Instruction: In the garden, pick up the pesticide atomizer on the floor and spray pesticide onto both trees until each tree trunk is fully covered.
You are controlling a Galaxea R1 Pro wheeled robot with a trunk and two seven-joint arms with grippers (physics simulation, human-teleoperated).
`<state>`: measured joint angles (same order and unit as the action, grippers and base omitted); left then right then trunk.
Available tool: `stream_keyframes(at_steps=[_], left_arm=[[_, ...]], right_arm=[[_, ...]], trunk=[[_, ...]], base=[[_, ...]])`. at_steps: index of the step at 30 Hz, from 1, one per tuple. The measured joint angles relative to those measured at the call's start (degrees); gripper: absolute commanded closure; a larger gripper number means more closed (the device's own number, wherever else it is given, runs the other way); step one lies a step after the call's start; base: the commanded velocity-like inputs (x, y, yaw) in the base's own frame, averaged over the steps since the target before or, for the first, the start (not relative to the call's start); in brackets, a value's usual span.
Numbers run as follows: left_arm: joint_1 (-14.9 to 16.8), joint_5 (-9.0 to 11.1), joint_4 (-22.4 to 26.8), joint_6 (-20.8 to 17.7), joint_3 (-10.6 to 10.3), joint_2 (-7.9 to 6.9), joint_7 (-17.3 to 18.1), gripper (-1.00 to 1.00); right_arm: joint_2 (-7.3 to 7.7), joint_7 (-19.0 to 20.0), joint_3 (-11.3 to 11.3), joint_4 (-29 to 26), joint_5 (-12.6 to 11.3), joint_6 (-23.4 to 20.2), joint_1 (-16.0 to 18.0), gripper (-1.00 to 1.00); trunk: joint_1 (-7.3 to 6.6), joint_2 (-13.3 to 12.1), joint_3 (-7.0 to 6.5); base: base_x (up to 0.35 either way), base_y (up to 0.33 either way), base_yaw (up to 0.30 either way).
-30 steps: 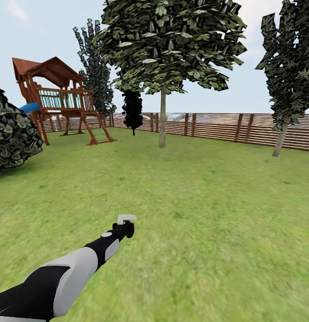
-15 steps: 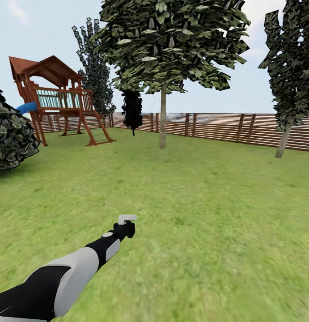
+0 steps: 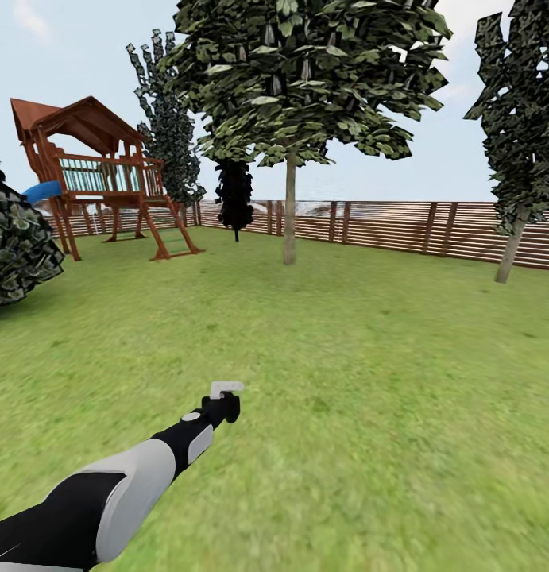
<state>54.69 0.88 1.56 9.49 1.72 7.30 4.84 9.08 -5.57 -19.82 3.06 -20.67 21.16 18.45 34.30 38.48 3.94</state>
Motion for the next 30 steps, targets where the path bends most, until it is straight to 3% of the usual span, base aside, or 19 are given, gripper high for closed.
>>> stream_keyframes(at_steps=[30], left_arm=[[0.00,0.00,0.00,-0.01,0.00,0.00,0.00,1.00]], right_arm=[[0.00,0.00,0.00,0.00,0.00,0.00,0.00,-1.00]], trunk=[[0.00,-0.01,0.00]], base=[[0.350,0.000,-0.017]])
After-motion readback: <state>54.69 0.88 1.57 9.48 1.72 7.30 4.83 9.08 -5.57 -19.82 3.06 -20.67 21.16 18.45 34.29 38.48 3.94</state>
